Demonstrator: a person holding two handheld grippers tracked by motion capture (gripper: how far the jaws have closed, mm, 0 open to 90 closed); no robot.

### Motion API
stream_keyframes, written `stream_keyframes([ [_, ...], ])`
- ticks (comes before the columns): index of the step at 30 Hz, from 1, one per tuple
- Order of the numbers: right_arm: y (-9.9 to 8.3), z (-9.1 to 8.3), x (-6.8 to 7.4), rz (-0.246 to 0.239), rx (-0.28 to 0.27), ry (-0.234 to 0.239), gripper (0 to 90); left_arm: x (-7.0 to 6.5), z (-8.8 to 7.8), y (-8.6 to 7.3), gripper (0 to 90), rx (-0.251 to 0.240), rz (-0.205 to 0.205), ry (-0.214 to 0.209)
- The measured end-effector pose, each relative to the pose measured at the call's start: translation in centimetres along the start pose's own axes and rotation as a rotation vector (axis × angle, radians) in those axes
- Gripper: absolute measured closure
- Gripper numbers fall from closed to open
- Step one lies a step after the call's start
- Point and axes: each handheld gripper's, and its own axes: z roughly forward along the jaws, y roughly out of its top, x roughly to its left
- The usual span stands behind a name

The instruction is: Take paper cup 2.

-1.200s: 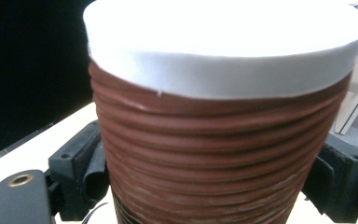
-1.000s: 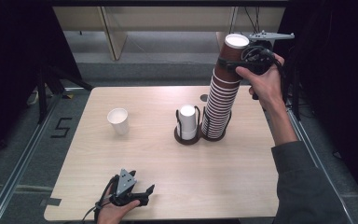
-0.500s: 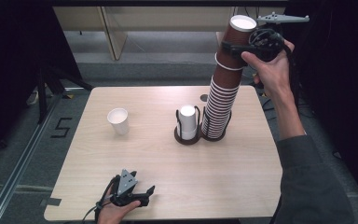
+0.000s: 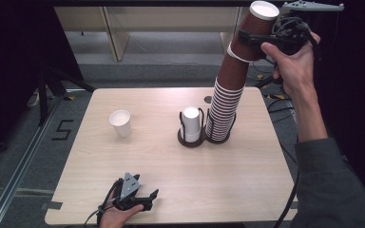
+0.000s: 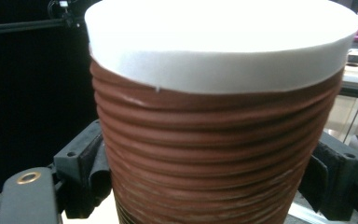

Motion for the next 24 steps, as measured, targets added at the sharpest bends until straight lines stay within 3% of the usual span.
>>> stream_keyframes([
  [10,-1.7,-4.2,-1.0,-0.013,0.003,-0.021,16.6,0.0,0.0,0.0,14.6,0.007,0.008,0.000],
  [11,-2.4,-5.2,-1.0,-0.021,0.010,-0.027,16.6,0.1,0.1,0.0,14.7,0.005,0.007,-0.009],
  [15,-3.7,-6.5,-1.1,-0.029,0.021,-0.057,16.6,0.0,0.1,0.0,14.6,0.005,0.007,-0.009],
  [16,-4.8,-7.3,-1.1,-0.037,0.021,-0.055,16.6,0.0,0.1,0.0,14.6,0.006,0.008,-0.006],
  [19,-5.7,-7.7,-0.9,-0.042,0.024,-0.061,16.6,0.0,0.2,0.0,14.6,0.013,0.012,-0.006],
  [20,-6.8,-8.1,-0.6,-0.035,0.034,-0.060,16.6,0.0,0.2,-0.1,14.6,0.010,0.007,-0.009],
  [24,-8.5,-8.4,0.0,-0.033,0.054,-0.036,16.6,-0.1,0.3,-0.1,14.6,0.010,0.006,-0.011],
])
